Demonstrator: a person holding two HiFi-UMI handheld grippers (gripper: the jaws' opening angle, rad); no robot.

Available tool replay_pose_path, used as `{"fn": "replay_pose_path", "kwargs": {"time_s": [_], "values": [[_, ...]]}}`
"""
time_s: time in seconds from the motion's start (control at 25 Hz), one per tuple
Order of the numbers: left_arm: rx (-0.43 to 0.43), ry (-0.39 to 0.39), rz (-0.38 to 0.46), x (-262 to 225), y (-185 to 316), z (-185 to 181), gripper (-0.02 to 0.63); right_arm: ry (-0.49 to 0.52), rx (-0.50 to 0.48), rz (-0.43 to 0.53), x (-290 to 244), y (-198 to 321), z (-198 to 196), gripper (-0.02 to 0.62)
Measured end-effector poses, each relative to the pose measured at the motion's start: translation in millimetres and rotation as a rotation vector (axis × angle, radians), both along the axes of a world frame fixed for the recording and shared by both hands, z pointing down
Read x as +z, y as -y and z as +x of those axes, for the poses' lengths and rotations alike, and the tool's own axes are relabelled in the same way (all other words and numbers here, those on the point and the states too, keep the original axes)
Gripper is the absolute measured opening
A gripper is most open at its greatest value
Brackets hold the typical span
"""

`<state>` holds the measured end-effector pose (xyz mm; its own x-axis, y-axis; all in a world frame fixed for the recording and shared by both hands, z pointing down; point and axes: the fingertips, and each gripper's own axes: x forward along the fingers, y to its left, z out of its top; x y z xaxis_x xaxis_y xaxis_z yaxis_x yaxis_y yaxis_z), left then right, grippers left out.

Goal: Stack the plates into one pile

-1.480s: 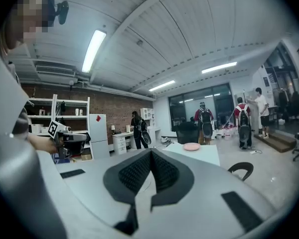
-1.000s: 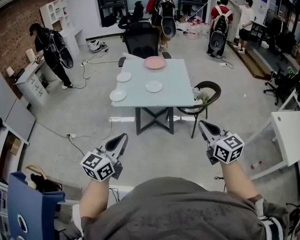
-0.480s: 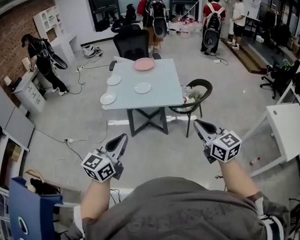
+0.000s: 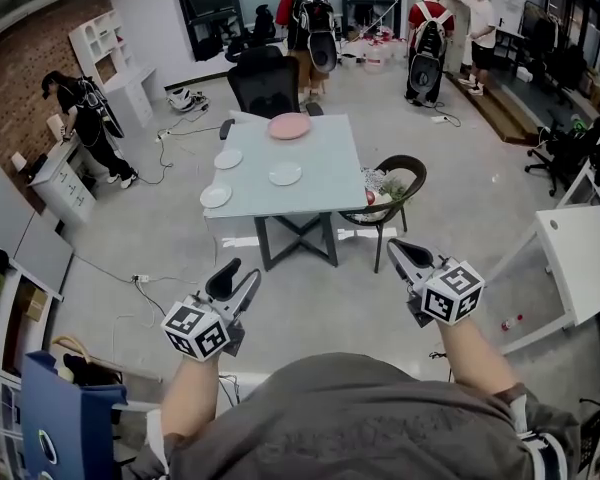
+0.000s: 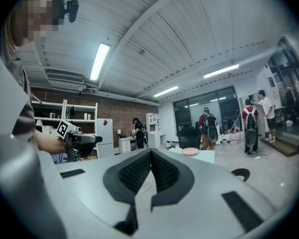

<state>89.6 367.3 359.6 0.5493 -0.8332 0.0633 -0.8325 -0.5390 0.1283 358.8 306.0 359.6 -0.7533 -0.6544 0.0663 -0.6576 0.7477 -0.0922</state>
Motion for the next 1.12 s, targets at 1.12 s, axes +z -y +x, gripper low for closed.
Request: {"fn": "replay_pose_path", "kwargs": {"time_s": [1.12], "values": [[0.148,0.0,-0.002,34.4,251.0,-152.6,0.19,0.023,0.118,-0.015,22.7,226.2,-151.2,-0.006]]}}
